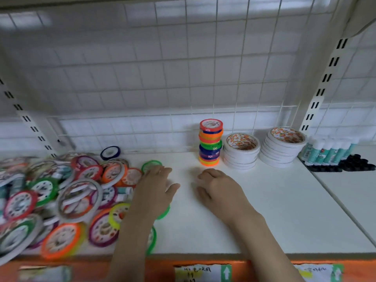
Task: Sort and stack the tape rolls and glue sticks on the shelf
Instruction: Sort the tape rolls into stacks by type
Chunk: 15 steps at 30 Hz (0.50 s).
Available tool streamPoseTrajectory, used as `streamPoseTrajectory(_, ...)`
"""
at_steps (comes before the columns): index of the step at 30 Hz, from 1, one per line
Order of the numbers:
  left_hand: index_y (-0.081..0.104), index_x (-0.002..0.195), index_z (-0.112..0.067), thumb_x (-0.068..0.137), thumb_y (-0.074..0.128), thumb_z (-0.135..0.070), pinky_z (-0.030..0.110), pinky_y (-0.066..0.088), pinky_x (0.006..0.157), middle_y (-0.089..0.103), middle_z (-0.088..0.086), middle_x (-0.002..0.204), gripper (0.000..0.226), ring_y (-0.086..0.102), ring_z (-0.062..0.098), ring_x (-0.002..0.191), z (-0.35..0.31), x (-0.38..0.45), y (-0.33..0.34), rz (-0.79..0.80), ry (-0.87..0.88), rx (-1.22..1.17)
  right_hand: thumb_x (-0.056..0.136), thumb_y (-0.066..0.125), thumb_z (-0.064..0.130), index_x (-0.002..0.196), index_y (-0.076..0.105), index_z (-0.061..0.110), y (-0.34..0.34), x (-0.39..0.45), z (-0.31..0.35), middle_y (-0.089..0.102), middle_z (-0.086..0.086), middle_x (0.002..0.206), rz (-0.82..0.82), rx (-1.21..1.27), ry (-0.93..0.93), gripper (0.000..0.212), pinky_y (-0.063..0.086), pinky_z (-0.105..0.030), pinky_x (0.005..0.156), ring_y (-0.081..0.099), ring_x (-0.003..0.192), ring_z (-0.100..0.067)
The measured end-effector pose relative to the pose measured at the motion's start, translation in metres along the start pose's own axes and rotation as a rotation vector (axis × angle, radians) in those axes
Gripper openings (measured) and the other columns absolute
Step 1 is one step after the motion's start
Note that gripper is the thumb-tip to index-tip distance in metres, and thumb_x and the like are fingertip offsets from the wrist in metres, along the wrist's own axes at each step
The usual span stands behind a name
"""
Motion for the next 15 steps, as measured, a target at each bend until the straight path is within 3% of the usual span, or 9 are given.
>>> streamPoseTrajectory(5, 0.056, 0.118, -0.015, 0.090, 0.056, -0.034, 0.031, 0.039, 0.090, 0.052, 0.000, 0.118, 0.034, 0.049, 0.022, 0.114, 0.043, -0.019, -0.033, -0.076, -0.051, 0.006, 0.095, 0.043, 0.030, 0.130, 0.048, 0.014, 0.015, 0.039, 0.050, 0.049, -0.003, 0.131, 0.055, 0.001, -0.086, 0.039, 0.037, -0.026, 0.092, 0.045, 0.121, -0.021)
streamPoseTrajectory(9, 0.055, 0.125, -0.015, 0.091, 0.055, -0.035, 0.031, 0.038, 0.098, 0.046, 0.000, 0.137, 0.039, 0.044, 0.020, 0.125, 0.079, -0.035, -0.052, -0.111, -0.131, -0.011, 0.096, 0.042, 0.027, 0.118, 0.053, 0.009, 0.034, 0.061, 0.082, 0.053, -0.009, 0.118, 0.169, -0.015, -0.118, 0.030, 0.040, -0.030, 0.080, 0.049, 0.112, -0.025)
streamPoseTrajectory(13, 0.048, 0.135, -0.016, 0.092, 0.053, -0.036, 0.033, 0.031, 0.108, 0.040, 0.000, 0.145, 0.047, 0.036, 0.018, 0.133, 0.098, -0.043, -0.061, -0.107, -0.170, -0.027, 0.092, 0.042, 0.022, 0.088, 0.057, 0.009, 0.057, 0.065, 0.103, 0.054, -0.009, 0.096, 0.252, -0.033, -0.131, 0.020, 0.032, -0.030, 0.062, 0.055, 0.095, -0.030)
streamPoseTrajectory(15, 0.047, 0.135, -0.016, 0.093, 0.051, -0.038, 0.032, 0.032, 0.107, 0.042, 0.000, 0.142, 0.047, 0.037, 0.018, 0.131, 0.104, -0.045, -0.062, -0.096, -0.175, -0.011, 0.092, 0.044, 0.024, 0.091, 0.061, 0.009, 0.064, 0.065, 0.107, 0.053, -0.009, 0.100, 0.263, -0.015, -0.110, 0.022, 0.034, -0.030, 0.063, 0.054, 0.098, -0.029)
Point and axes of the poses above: each hand's wrist, its own x-axis towards the middle knuckle, its own y-axis out of the palm, z = x × y, the point moved 10 cm from there along x, towards the middle knuckle
